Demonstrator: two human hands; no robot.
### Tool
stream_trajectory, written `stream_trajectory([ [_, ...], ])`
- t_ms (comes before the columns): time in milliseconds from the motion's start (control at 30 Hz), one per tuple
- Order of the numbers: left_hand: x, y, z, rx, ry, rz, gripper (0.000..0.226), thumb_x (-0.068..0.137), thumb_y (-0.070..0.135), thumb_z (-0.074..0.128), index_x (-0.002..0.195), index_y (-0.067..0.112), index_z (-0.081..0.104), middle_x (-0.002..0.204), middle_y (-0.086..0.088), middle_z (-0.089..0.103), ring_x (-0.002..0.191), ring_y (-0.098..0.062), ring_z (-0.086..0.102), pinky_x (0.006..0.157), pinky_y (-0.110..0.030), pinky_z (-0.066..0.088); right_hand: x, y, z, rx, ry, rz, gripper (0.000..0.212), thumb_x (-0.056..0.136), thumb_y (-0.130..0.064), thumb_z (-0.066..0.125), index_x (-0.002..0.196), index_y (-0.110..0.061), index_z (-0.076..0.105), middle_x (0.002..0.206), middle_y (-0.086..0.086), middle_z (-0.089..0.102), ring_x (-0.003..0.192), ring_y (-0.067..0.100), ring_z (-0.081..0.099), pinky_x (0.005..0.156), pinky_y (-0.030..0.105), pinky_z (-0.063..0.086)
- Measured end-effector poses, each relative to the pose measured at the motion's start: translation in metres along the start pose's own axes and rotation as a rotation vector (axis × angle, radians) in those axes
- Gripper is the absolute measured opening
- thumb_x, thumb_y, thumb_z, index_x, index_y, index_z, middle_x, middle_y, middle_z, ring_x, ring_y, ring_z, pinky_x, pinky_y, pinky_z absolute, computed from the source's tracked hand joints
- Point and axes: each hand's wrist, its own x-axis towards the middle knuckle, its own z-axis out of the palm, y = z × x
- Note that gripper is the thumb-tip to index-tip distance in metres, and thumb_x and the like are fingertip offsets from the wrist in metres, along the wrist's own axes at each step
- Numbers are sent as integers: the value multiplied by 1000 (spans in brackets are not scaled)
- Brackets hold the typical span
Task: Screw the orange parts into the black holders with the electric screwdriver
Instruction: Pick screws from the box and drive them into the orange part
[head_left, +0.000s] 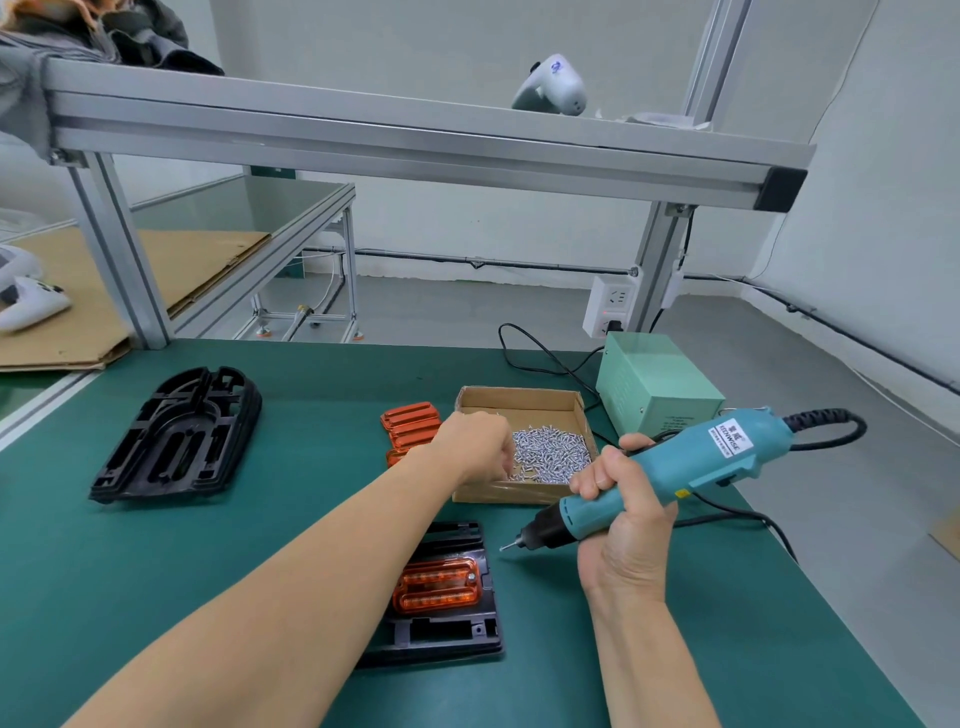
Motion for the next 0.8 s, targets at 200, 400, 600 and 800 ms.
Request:
stream_trajectory([
  [200, 2, 2, -2, 67, -105, -30, 18, 89, 13, 55, 98, 6, 68, 98, -9, 67, 91, -27, 61, 78, -36, 50, 0, 0, 0, -4, 3, 3, 17, 73, -3, 57, 78, -19, 55, 54, -2, 40, 45, 12, 39, 50, 24, 42],
  [400, 0, 3, -5, 202, -234, -16, 22, 90, 3, 40, 70, 6, 48, 95, -22, 63, 89, -36, 61, 63, -38, 44, -1, 0, 1, -11, 12, 6, 18, 71, -3, 57, 76, -20, 55, 54, -2, 39, 45, 12, 39, 49, 25, 41],
  [600, -19, -3, -8, -532, 126, -106, 15, 93, 8, 47, 83, 13, 57, 78, 1, 63, 69, -13, 53, 62, -24, 44, 0, -3, 2, 12, 7, 18, 18, 71, -2, 57, 76, -20, 55, 53, -3, 40, 45, 12, 39, 49, 23, 41],
  [800, -77, -11, -8, -1350, 297, -189, 15, 89, 0, 60, 88, 10, 71, 71, -4, 70, 59, -9, 58, 59, -19, 51, -3, -5, 4, 34, -21, 43, 19, 72, -3, 56, 79, -20, 52, 54, -5, 38, 46, 11, 38, 51, 22, 41],
])
